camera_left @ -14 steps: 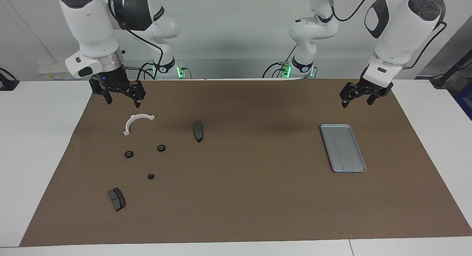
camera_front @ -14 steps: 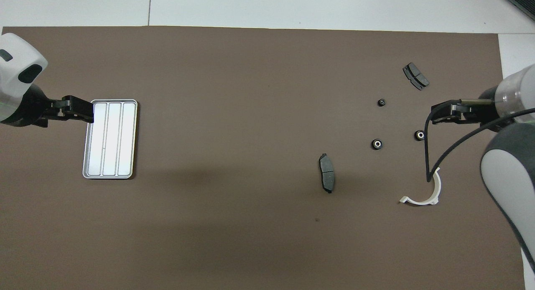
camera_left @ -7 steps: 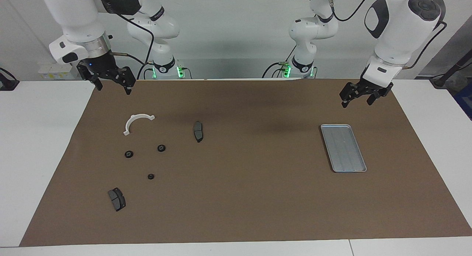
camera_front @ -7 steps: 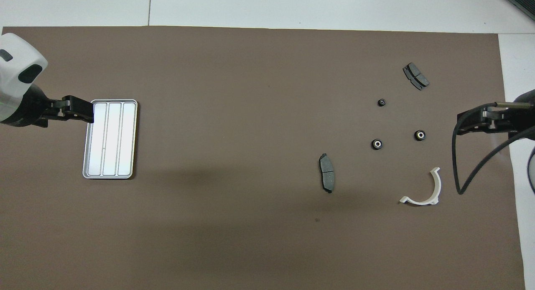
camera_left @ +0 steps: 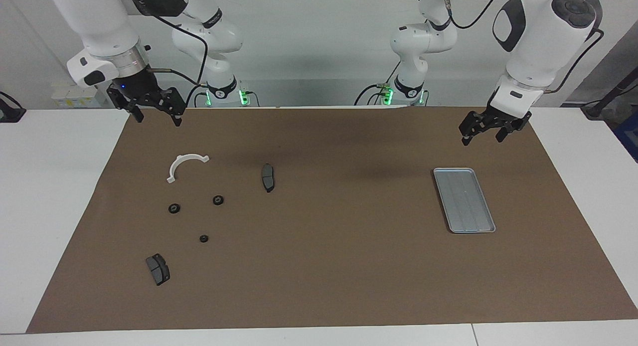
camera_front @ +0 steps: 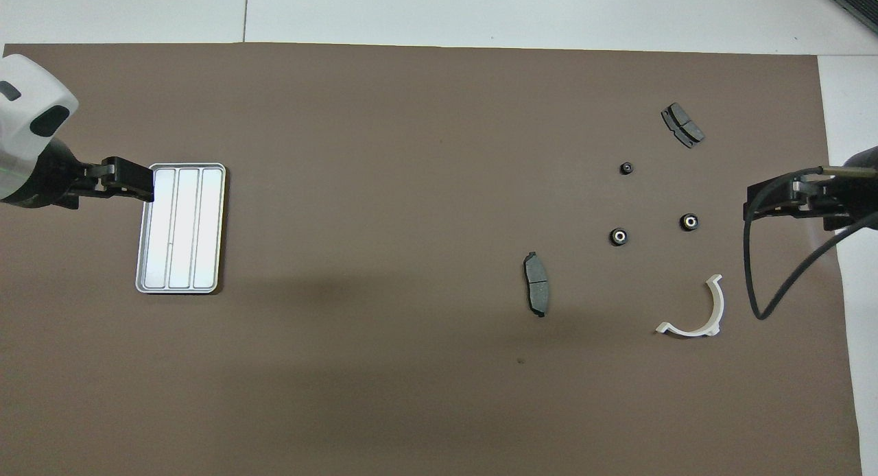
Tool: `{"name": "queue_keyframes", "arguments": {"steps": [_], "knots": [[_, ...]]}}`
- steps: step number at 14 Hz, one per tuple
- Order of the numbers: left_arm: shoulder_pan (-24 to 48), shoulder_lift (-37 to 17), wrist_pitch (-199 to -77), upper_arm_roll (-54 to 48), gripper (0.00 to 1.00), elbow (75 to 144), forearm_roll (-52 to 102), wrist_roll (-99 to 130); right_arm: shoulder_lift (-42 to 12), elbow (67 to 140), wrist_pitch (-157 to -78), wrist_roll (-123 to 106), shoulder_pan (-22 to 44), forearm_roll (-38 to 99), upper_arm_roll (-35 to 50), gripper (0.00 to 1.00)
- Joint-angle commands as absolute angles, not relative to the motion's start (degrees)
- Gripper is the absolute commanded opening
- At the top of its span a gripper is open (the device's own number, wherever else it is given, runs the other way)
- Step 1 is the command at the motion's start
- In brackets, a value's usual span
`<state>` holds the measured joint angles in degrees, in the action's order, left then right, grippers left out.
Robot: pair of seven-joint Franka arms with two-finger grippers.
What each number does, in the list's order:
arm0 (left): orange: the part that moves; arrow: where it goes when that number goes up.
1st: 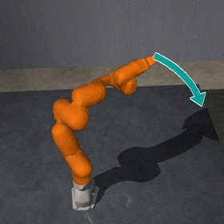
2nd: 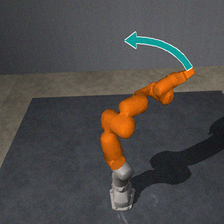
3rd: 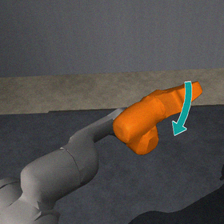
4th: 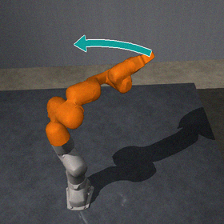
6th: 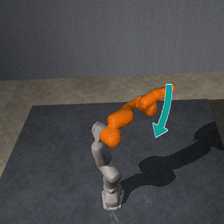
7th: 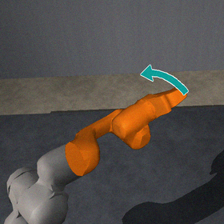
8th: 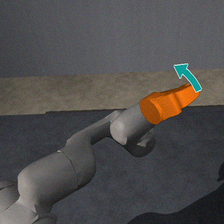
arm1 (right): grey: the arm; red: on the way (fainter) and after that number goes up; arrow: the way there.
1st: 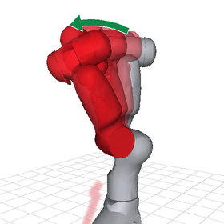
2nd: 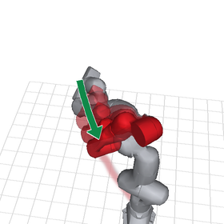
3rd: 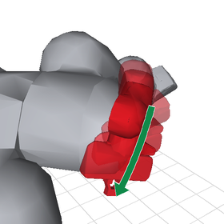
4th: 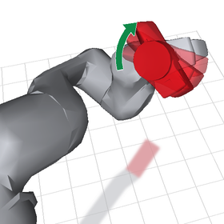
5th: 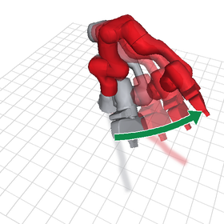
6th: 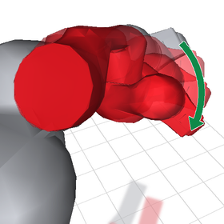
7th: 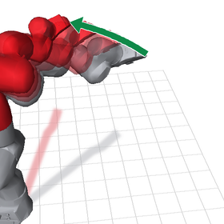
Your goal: Place bearing gear from tray to pile
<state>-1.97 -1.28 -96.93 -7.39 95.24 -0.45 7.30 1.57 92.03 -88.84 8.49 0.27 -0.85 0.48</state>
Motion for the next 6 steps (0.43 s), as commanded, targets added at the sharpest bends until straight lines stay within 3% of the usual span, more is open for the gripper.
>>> {"name": "queue_keyframes", "arguments": {"steps": [1, 6], "knots": [[-2.6, 0.5, -97.5, -7.7, 1.00, 97.2, -1.0, 7.0, 3.1, 94.3, -89.9, 6.4, -0.6, 0.4, 0.8, 1.00], [-2.6, 0.5, -97.5, -7.7, 1.00, 97.2, -1.0, 7.0, 3.3, 94.7, -90.1, 6.5, -0.1, -0.7, 0.9, 1.00]]}}
